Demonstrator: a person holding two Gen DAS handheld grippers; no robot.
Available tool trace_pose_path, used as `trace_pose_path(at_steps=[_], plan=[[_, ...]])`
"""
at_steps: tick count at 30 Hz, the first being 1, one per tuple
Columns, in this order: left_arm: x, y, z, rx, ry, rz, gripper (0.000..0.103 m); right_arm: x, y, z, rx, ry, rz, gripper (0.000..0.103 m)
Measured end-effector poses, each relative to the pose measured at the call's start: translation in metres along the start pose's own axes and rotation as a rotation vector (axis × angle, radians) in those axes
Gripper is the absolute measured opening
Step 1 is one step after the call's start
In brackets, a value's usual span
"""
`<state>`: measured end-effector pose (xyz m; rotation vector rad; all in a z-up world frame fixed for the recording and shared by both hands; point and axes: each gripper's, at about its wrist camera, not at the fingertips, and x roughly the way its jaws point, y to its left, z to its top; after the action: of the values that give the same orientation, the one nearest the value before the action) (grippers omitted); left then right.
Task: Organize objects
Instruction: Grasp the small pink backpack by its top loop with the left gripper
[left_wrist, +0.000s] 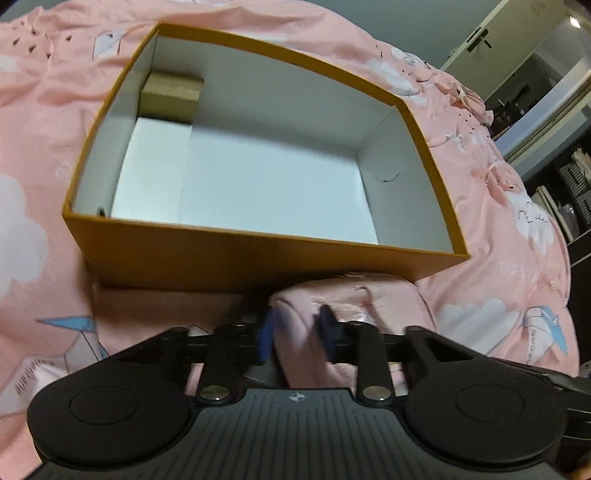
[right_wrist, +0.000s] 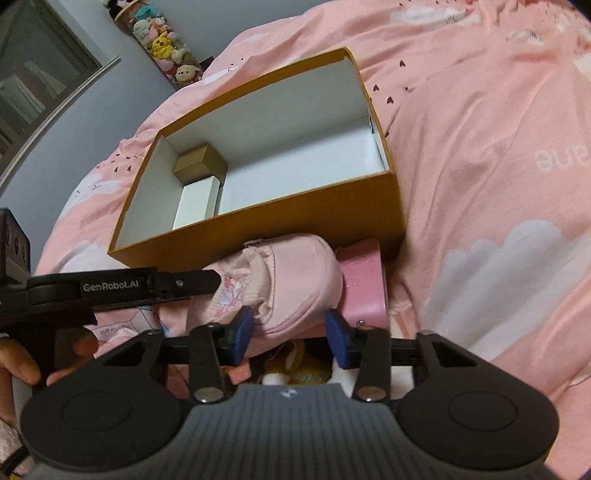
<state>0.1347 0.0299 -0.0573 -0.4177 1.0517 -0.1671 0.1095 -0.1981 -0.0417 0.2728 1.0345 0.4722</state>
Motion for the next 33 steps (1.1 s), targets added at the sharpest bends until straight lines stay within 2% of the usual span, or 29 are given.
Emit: trace_pose_path(at_steps=[2, 5, 10, 13, 15, 19, 21, 24, 27, 29, 32, 33], plan=[[-0.004, -0.003, -0.004, 0.01, 0.004, 0.015, 0.022, -0.001, -0.001, -0.001, -0.005, 0.003, 0.007, 0.034], [-0.015, -0.004, -0.016, -0.013, 0.03, 0.05, 0.02, -0.001, 0.006, 0.0, -0.04, 0.011, 0.016, 0.029], [-0.035, 0.011, -0.039, -0.073, 0.067, 0.061, 0.021, 0.012, 0.02, 0.001, -0.103, 0.041, 0.05, 0.024], [-0.037, 0.02, -0.043, -0.087, 0.095, 0.05, 0.026, 0.024, 0.033, 0.002, -0.182, 0.047, 0.042, 0.023], [-0.043, 0.022, -0.04, -0.053, 0.064, 0.075, 0.035, 0.03, 0.039, 0.0, -0.225, 0.049, 0.028, 0.022], [-0.05, 0.009, -0.03, 0.125, 0.008, 0.12, 0.038, 0.034, 0.043, -0.001, -0.268, 0.047, 0.007, 0.023], [-0.045, 0.002, -0.021, 0.223, 0.002, 0.101, 0.055, 0.034, 0.042, -0.001, -0.277, 0.048, 0.013, 0.023], [-0.03, 0.0, -0.012, 0.315, 0.023, 0.098, 0.056, 0.036, 0.042, 0.0, -0.286, 0.048, 0.02, 0.023], [-0.013, 0.005, -0.005, 0.279, 0.065, 0.089, 0.056, 0.035, 0.042, -0.001, -0.295, 0.047, 0.015, 0.024], [-0.008, 0.009, -0.004, 0.243, 0.094, 0.035, 0.054, 0.035, 0.042, -0.001, -0.301, 0.047, 0.008, 0.027], [-0.005, 0.01, -0.004, 0.221, 0.102, 0.019, 0.053, 0.036, 0.04, 0.0, -0.296, 0.053, 0.005, 0.028], [-0.004, 0.01, -0.004, 0.212, 0.107, 0.015, 0.049, 0.036, 0.04, 0.001, -0.296, 0.054, 0.007, 0.028]])
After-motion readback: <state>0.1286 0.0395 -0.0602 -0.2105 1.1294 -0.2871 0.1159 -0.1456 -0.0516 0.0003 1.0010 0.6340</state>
